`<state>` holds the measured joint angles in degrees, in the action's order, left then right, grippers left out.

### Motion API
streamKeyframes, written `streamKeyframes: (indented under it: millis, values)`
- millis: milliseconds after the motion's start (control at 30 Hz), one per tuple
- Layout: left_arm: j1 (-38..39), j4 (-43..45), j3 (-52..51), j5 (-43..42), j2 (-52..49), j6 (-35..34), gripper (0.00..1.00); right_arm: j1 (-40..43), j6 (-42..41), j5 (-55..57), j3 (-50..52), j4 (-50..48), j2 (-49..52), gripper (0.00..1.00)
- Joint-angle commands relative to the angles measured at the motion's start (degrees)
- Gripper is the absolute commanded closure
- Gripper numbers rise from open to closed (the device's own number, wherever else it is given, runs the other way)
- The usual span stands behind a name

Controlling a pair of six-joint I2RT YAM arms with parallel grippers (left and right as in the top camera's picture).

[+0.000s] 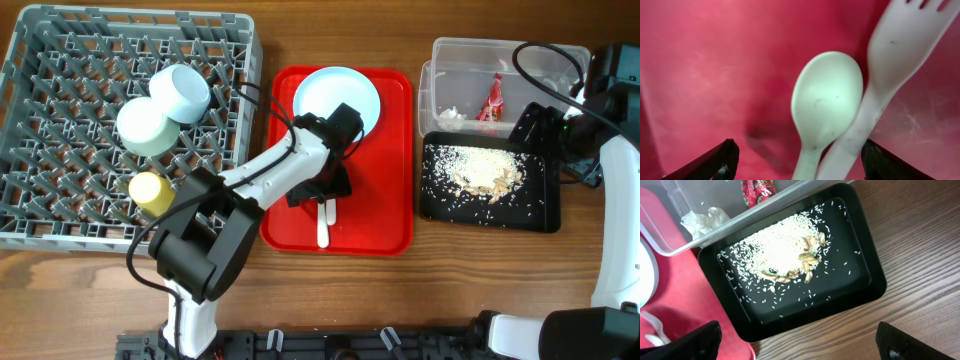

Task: Sort waste into correct bins and load items into the dishwasher rack
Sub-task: 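Reach the left gripper down to the white spoon and grasp it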

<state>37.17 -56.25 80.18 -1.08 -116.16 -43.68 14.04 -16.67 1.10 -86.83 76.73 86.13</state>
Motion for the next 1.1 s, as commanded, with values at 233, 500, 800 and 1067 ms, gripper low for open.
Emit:
streamKeyframes:
  millis: [233, 500, 800, 1067]
  values:
    - [-0.42, -0.85, -0.37, 2.34, 0.02, -0.7, 0.25, 0.07, 0.2, -0.74, -0.81, 0.04, -1.22, 0.0]
    - [-0.44, -0.68, -0.35, -0.31, 3.21, -1.42, 0.18, 0.07, 0.2, -0.76, -0.81, 0.15, -1.22, 0.0]
    - [-1.03, -1.9, -0.76, 2.49, 6.73, -4.48, 0.16, 0.07, 0.22, -0.74, -0.81, 0.26, -1.22, 0.0]
    - [-1.07, 0.61, -6.8, 2.47, 6.64, -9.53, 0.18, 0.07, 0.22, -0.76, -0.81, 0.26, -1.22, 0.0]
